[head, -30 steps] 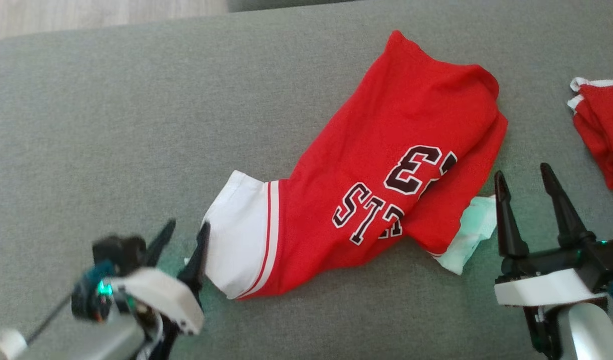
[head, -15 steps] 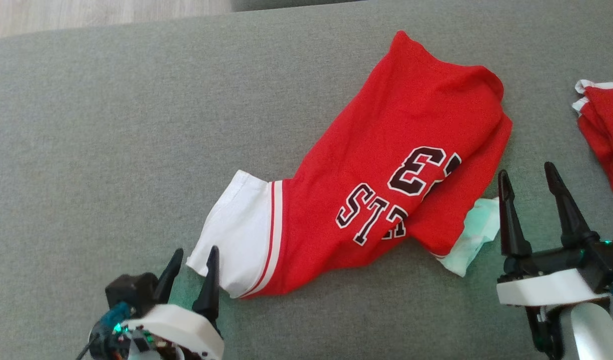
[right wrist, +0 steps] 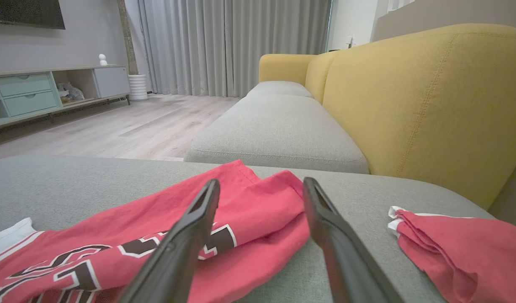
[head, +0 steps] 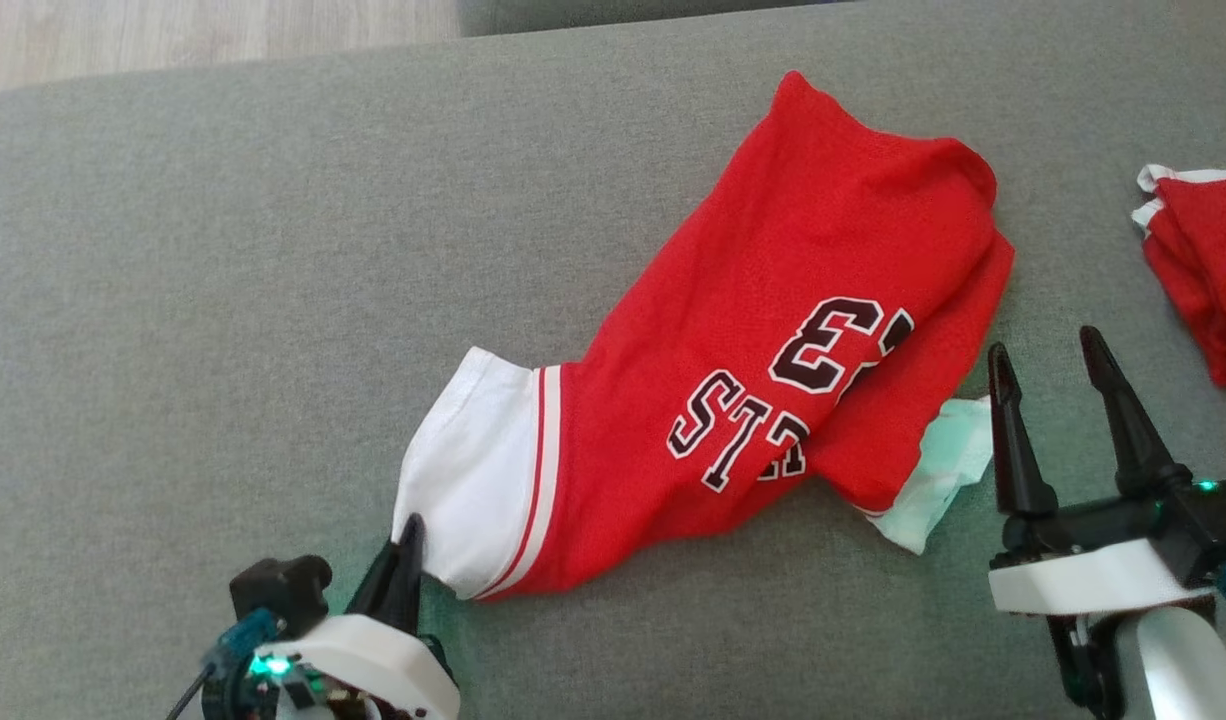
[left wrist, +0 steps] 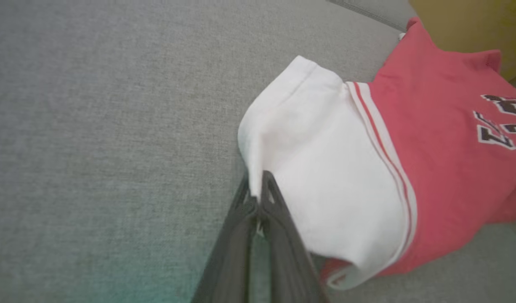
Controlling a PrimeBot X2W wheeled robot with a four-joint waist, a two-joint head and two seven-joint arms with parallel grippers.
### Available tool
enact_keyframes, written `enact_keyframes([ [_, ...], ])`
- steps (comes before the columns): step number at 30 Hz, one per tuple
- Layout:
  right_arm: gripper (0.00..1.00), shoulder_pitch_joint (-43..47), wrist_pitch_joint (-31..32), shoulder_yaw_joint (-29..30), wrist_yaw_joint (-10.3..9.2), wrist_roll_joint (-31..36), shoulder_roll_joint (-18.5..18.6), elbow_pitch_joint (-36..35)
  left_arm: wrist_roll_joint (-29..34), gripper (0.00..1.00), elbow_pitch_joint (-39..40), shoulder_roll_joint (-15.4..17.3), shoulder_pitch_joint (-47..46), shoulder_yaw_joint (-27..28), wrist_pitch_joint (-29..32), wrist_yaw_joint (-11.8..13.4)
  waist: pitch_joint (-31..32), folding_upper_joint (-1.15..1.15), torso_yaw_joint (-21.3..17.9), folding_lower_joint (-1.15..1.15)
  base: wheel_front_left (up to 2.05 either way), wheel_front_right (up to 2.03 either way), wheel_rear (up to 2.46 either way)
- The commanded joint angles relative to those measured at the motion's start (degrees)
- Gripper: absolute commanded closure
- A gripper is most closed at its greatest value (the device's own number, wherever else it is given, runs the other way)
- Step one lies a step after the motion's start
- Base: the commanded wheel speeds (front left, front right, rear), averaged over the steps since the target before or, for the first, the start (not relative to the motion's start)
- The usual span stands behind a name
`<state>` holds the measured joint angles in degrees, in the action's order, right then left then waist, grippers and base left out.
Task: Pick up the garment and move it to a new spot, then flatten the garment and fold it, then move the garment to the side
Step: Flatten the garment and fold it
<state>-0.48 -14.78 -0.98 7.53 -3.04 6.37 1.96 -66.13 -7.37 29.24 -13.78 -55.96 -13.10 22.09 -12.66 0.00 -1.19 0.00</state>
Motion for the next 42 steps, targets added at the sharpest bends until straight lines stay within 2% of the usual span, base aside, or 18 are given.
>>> enact_keyframes([
  [1, 0.0, -0.1, -0.2, -0.8, -0.04, -0.4, 1.2, -1.8, 1.0, 1.0, 0.9, 1.1, -1.5, 2.1, -0.7, 0.0, 0.3, 0.0, 0.1, 0.0, 0.0, 0.0, 0.0],
  [6, 0.0, -0.3, -0.2, -1.2, -0.04, -0.2, 1.2, -1.9, 8.1, 1.0, 1.7, 3.9, -4.5, 5.0, -1.7, 2.6, 0.7, 0.0, 0.6, 0.0, 0.0, 0.0, 0.0],
  [9, 0.0, -1.4, -0.2, -2.4, -0.04, -0.6, 1.5, -1.4, 13.0, 1.0, 2.3, 7.4, -7.4, 6.9, -1.8, 4.2, 0.6, 0.0, 1.1, 0.0, 0.0, 0.0, 0.0],
  [11, 0.0, -2.8, -0.2, -2.8, -0.04, -1.8, 2.1, -0.8, 15.0, 1.0, 3.1, 9.8, -9.6, 7.9, -1.8, 4.5, 0.0, 0.0, 1.7, 0.0, 0.0, 0.0, 0.0],
  [16, 0.0, -10.1, -0.2, -4.1, -0.04, -5.5, 7.9, 2.1, 18.4, 1.0, 2.7, 15.7, -17.7, 9.4, 0.9, 2.9, -3.1, 0.0, 3.9, 0.0, 0.0, 0.0, 0.0],
  [19, 0.0, -15.4, 0.1, -6.1, -0.04, -9.1, 12.5, 6.4, 19.3, 1.0, 0.9, 16.9, -23.1, 10.1, 2.7, 0.5, -5.4, 0.0, 5.5, 0.0, 0.0, 0.0, 0.0],
  [21, 0.0, -19.5, 2.7, -9.0, -0.04, -12.8, 15.8, 9.1, 20.4, 1.0, -1.3, 17.2, -26.5, 9.9, 3.8, -0.9, -7.2, 0.0, 6.5, 0.0, 0.0, 0.0, 0.0],
  [26, 0.0, -31.3, 12.7, -17.5, -0.04, -23.6, 23.0, 13.4, 22.3, 1.0, -7.6, 14.4, -33.4, 8.7, 5.2, -4.5, -11.5, 0.0, 9.6, 0.0, 0.0, 0.0, 0.0],
  [30, 0.0, -40.7, 19.2, -24.1, -0.04, -28.2, 27.8, 18.1, 23.6, 1.0, -12.1, 10.5, -37.5, 7.5, 4.7, -6.5, -14.1, 0.0, 12.6, 0.0, 0.0, 0.0, 0.0],
  [36, 0.0, -51.3, 25.2, -32.6, -0.04, -33.6, 30.1, 25.8, 24.7, 1.0, -17.6, 5.6, -41.8, 5.9, 3.3, -9.6, -17.1, 0.0, 16.6, 0.0, 0.0, 0.0, 0.0],
  [41, 0.0, -54.9, 30.0, -38.4, -0.04, -38.2, 30.5, 32.3, 24.9, 1.0, -21.1, 2.4, -44.0, 5.1, 2.0, -11.7, -18.6, 0.0, 19.1, 0.0, 0.0, 0.0, 0.0],
  [42, 0.04, -54.9, 31.3, -39.9, -0.04, -39.7, 30.3, 32.7, 24.8, 1.0, -21.7, 1.9, -44.3, 5.0, 1.9, -12.1, -18.6, 0.0, 19.4, 0.0, 0.0, 0.0, 0.0],
])
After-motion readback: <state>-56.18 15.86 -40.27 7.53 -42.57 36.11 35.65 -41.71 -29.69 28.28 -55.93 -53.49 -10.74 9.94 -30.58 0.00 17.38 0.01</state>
